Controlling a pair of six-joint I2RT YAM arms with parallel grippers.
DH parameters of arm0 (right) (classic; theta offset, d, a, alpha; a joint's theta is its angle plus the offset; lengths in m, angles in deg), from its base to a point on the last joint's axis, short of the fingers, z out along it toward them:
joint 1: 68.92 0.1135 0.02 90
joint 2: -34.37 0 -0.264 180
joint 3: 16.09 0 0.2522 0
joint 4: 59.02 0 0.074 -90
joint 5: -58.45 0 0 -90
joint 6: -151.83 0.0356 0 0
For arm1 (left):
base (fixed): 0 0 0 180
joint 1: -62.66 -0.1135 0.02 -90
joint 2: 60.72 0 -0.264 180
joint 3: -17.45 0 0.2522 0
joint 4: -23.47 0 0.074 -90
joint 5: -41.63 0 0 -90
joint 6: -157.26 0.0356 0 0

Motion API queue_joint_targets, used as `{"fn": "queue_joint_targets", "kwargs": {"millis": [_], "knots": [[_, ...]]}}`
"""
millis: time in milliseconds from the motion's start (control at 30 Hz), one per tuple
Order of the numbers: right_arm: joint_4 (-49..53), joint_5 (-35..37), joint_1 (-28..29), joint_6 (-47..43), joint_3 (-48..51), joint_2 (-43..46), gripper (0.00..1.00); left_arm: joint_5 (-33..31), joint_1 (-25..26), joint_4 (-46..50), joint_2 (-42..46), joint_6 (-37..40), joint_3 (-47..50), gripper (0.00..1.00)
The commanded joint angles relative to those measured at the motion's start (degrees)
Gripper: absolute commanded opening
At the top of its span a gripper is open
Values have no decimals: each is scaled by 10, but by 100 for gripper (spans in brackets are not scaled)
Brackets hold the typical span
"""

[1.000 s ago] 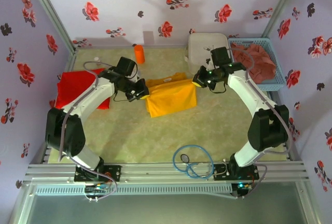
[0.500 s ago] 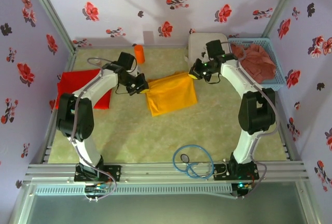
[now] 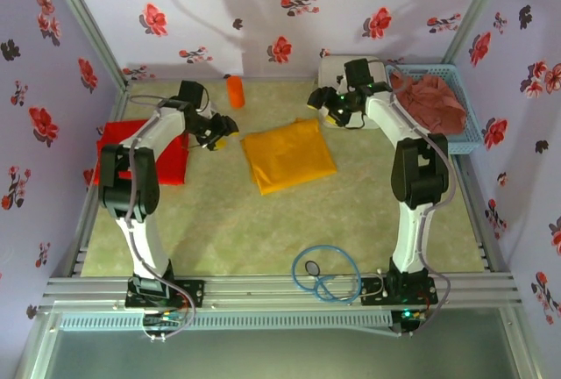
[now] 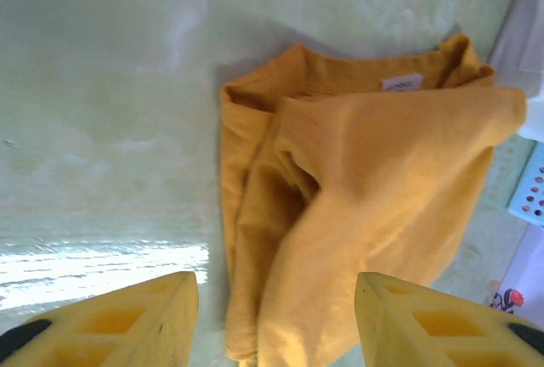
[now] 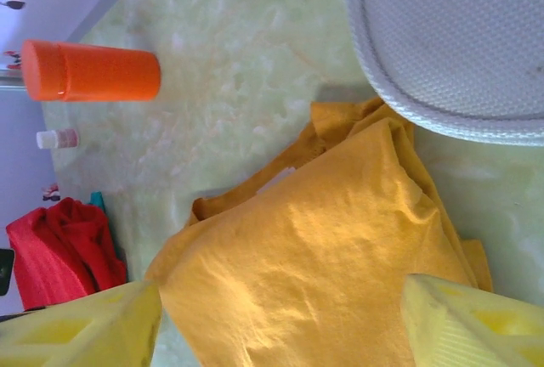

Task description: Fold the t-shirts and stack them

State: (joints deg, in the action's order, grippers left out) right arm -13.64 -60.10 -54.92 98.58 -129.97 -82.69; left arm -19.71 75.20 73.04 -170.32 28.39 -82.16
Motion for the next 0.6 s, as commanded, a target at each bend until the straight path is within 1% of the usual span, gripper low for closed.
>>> {"fn": "queue_joint_targets", "kwargs": {"millis": [0,133,233,267,333,433,567], "knots": [[-14,-11,6,-14,38,57,75,12,42,-22,55,-22,15,51],[-47,-30,17,13,105,100,75,12,102,-98,67,-77,49,50],[-107,-45,26,57,168,128,75,12,134,-141,44,-96,45,50],[-129,-48,29,74,188,135,75,15,137,-154,33,-100,43,50],[-187,-47,34,106,234,144,76,31,141,-211,1,-98,41,49],[-270,-48,39,142,286,142,76,42,130,-285,-44,-121,51,49],[-322,-50,45,160,322,123,76,61,106,-337,-102,-142,50,48]]}}
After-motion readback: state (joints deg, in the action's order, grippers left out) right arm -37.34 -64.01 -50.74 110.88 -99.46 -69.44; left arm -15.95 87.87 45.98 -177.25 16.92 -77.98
